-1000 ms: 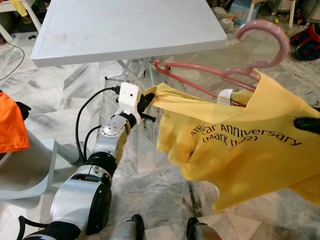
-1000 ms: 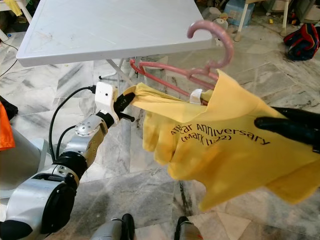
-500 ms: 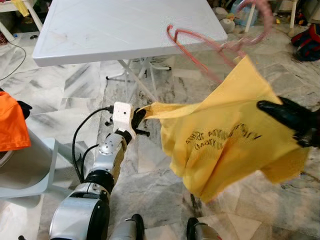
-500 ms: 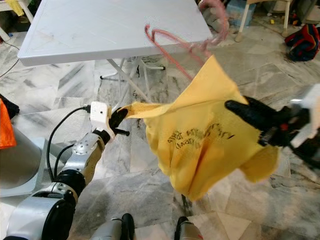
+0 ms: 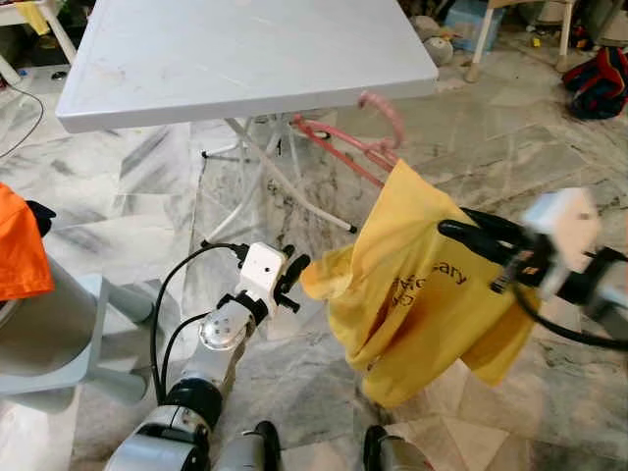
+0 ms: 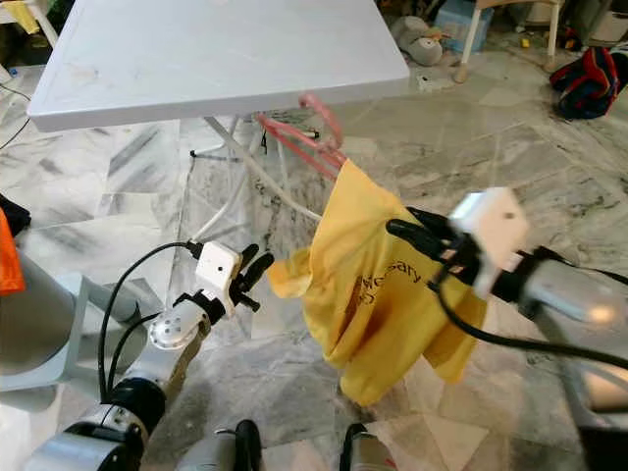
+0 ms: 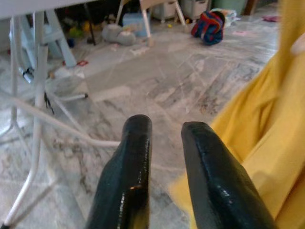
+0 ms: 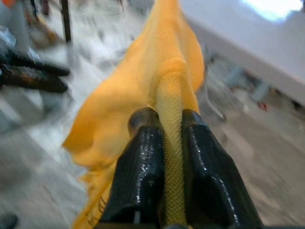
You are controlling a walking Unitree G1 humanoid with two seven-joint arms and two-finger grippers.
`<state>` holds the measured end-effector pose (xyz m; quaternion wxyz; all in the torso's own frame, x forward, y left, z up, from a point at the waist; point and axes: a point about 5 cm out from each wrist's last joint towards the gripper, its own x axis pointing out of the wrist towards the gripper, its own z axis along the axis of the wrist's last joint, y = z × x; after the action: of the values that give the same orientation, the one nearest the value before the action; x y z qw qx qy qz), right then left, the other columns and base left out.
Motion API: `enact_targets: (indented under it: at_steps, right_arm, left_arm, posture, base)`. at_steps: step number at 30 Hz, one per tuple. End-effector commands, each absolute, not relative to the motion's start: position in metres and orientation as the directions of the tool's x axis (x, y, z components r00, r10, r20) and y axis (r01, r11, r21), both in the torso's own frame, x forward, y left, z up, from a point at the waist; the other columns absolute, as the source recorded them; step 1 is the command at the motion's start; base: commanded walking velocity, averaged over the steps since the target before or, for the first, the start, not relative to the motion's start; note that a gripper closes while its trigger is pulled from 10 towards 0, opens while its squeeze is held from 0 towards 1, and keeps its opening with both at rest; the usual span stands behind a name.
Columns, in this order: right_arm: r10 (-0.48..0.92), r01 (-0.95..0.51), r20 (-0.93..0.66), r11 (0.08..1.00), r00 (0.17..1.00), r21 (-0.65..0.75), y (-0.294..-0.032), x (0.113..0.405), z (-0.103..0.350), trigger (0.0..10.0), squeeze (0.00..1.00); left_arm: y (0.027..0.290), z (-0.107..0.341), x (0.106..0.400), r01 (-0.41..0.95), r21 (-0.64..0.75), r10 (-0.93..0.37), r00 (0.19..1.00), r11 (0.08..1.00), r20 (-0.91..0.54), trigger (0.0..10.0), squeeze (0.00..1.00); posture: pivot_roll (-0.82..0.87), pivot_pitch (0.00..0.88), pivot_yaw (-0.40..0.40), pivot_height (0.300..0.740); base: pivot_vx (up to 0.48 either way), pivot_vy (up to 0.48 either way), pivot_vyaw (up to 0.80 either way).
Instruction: Hang hanger
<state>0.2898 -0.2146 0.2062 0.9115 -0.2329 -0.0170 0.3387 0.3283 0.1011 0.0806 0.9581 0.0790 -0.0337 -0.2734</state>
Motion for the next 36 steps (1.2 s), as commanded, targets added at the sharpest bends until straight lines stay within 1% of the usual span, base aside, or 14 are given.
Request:
enact_targets:
  at_steps: [1, 4, 6, 12, 14, 16, 20, 22, 23, 24, 28, 29, 31, 36]
  right_arm:
    - [0.610, -0.585, -0.121, 0.657, 0.783, -0.475, -0.210, 0.299, 0.205, 10.0, 0.00]
    - [0.605, -0.587, -0.145, 0.641, 0.783, -0.494, -0.206, 0.307, 0.199, 10.0, 0.00]
    - [0.598, -0.602, -0.209, 0.591, 0.774, -0.537, -0.197, 0.320, 0.183, 10.0, 0.00]
    - [0.620, -0.637, -0.244, 0.557, 0.746, -0.533, -0.194, 0.326, 0.174, 10.0, 0.00]
    - [0.616, -0.651, -0.287, 0.516, 0.734, -0.556, -0.197, 0.326, 0.170, 10.0, 0.00]
    - [0.641, -0.695, -0.348, 0.427, 0.684, -0.579, -0.204, 0.322, 0.166, 10.0, 0.00]
    - [0.640, -0.695, -0.357, 0.412, 0.681, -0.589, -0.212, 0.323, 0.165, 10.0, 0.00]
    - [0.674, -0.720, -0.391, 0.311, 0.627, -0.620, -0.220, 0.318, 0.164, 10.0, 0.00]
    - [0.674, -0.720, -0.391, 0.311, 0.627, -0.620, -0.220, 0.318, 0.164, 10.0, 0.00]
    - [0.688, -0.751, -0.430, 0.259, 0.585, -0.608, -0.223, 0.315, 0.163, 10.0, 0.00]
    - [0.761, -0.843, -0.453, 0.224, 0.465, -0.490, -0.226, 0.309, 0.172, 10.0, 0.00]
    - [0.761, -0.843, -0.453, 0.224, 0.465, -0.490, -0.226, 0.309, 0.172, 10.0, 0.00]
    - [0.765, -0.857, -0.493, 0.145, 0.414, -0.494, -0.234, 0.305, 0.183, 10.0, 0.00]
    - [0.755, -0.879, -0.539, 0.100, 0.372, -0.466, -0.247, 0.303, 0.199, 10.0, 0.00]
  left_arm:
    - [0.101, 0.081, 0.325, 0.533, 0.211, -0.550, 0.834, 0.820, 0.032, 10.0, 1.00]
    - [0.102, 0.083, 0.325, 0.526, 0.219, -0.548, 0.835, 0.822, 0.053, 10.0, 1.00]
    - [0.102, 0.087, 0.322, 0.526, 0.269, -0.563, 0.822, 0.807, 0.080, 10.0, 1.00]
    - [0.107, 0.089, 0.319, 0.546, 0.307, -0.595, 0.798, 0.780, 0.093, 10.0, 1.00]
    - [0.109, 0.088, 0.317, 0.573, 0.321, -0.624, 0.777, 0.754, 0.080, 10.0, 1.00]
    - [0.112, 0.084, 0.310, 0.632, 0.368, -0.691, 0.722, 0.682, 0.041, 10.0, 1.00]
    - [0.115, 0.079, 0.305, 0.668, 0.387, -0.725, 0.689, 0.635, 0.001, 10.0, 1.00]
    - [0.123, 0.070, 0.300, 0.698, 0.401, -0.740, 0.669, 0.594, -0.068, 10.0, 1.00]
    - [0.123, 0.070, 0.300, 0.698, 0.401, -0.740, 0.669, 0.594, -0.068, 10.0, 1.00]
    - [0.125, 0.066, 0.297, 0.718, 0.407, -0.754, 0.649, 0.564, -0.099, 10.0, 1.00]
    - [0.130, 0.061, 0.294, 0.743, 0.416, -0.768, 0.624, 0.524, -0.147, 10.0, 1.00]
    - [0.130, 0.061, 0.294, 0.743, 0.416, -0.768, 0.624, 0.524, -0.147, 10.0, 1.00]
    - [0.134, 0.063, 0.297, 0.743, 0.414, -0.763, 0.627, 0.526, -0.157, 10.0, 1.00]
    - [0.135, 0.067, 0.301, 0.737, 0.417, -0.762, 0.631, 0.531, -0.145, 10.0, 1.00]
  posture:
    - [-0.09, 0.238, 0.010, 0.740]
    - [-0.09, 0.237, 0.009, 0.740]
    - [-0.07, 0.236, 0.006, 0.740]
    - [-0.05, 0.233, 0.002, 0.740]
    - [-0.04, 0.233, 0.002, 0.740]
    - [-0.04, 0.233, 0.005, 0.740]
    - [-0.04, 0.234, 0.009, 0.740]
    - [-0.05, 0.235, 0.013, 0.740]
    - [-0.05, 0.235, 0.013, 0.740]
    - [-0.05, 0.236, 0.016, 0.740]
    - [-0.05, 0.236, 0.018, 0.740]
    - [-0.05, 0.236, 0.018, 0.740]
    - [-0.05, 0.236, 0.018, 0.740]
    - [-0.06, 0.240, 0.013, 0.740]
  base:
    - [0.000, 0.000, 0.00]
    - [0.000, 0.000, 0.00]
    - [0.000, 0.000, 0.00]
    - [0.000, 0.000, 0.00]
    - [0.000, 0.000, 0.00]
    - [0.000, 0.000, 0.00]
    - [0.000, 0.000, 0.00]
    - [0.000, 0.000, 0.00]
    - [0.000, 0.000, 0.00]
    - [0.000, 0.000, 0.00]
    - [0.000, 0.000, 0.00]
    - [0.000, 0.000, 0.00]
    - [0.000, 0.000, 0.00]
    - [0.000, 0.000, 0.00]
